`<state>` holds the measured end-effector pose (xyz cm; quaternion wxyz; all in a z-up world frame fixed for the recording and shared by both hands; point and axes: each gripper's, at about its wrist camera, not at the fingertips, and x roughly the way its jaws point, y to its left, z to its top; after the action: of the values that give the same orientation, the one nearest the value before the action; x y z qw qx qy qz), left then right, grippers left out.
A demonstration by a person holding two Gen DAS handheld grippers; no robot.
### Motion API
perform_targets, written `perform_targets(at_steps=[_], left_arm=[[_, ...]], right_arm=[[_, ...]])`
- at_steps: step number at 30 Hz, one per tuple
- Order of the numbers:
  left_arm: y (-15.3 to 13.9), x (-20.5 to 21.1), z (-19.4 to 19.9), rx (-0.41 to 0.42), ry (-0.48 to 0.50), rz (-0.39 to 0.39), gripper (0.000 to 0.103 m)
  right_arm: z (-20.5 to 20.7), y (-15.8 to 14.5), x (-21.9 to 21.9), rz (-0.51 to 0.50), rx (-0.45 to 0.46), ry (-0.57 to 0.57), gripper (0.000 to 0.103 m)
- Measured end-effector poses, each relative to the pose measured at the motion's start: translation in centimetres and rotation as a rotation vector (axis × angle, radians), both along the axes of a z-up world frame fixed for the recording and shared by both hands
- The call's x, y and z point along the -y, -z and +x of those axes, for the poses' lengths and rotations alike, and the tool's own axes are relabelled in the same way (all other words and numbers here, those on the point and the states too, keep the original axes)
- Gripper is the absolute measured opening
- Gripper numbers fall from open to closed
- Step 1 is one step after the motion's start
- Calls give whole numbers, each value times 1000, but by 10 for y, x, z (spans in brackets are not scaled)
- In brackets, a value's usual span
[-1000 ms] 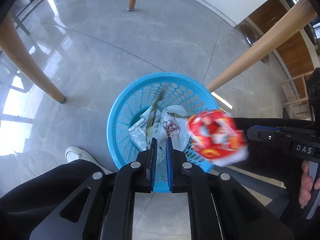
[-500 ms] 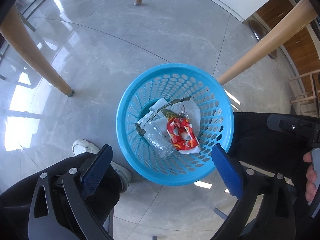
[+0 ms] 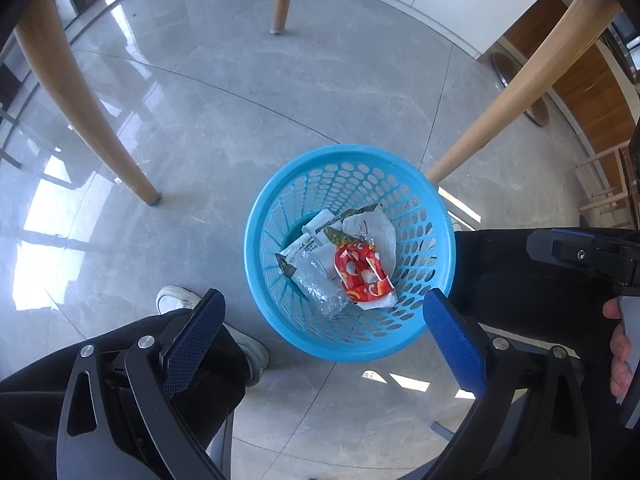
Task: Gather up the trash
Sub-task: 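Open the left tool to drop the wrapper while the right tool releases the red bag, then raise both tools from the basket back toward the table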
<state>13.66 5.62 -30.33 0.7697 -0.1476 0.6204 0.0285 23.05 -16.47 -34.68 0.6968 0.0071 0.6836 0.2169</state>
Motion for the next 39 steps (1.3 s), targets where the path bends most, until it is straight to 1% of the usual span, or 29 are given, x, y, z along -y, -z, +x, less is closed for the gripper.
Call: perform_targets(at_steps=[8,12,15,18,22,26,31,35,39], left_arm=[[-28,3,-16,71,-37,-4,97],[-41,1,-24,92,-55,3,97],[-57,-1,-33,127,-66,-10,97],[-76,-2,-45,163,-58,-10,97],[-103,-4,-63,209,-37,0,97],[-134,-4,-88,268,-3,68,97],[-186,3,-122,388,43,140,97],[-227,4,-137,467,41,152,97],[-259,3,-139,518,31,166,97]], right_arm=[[-25,-37,4,7,70,-60,94],[-40,-59,12,24,96,-87,94],[-52,-78,18,34,126,-116,94],[-63,-98,26,61,155,-128,94],[-77,-122,35,85,185,-140,94],[-88,-151,44,104,230,-164,94],[-108,-198,55,121,322,-219,94],[-123,-235,63,149,383,-255,94],[-132,-275,67,205,435,-283,94]])
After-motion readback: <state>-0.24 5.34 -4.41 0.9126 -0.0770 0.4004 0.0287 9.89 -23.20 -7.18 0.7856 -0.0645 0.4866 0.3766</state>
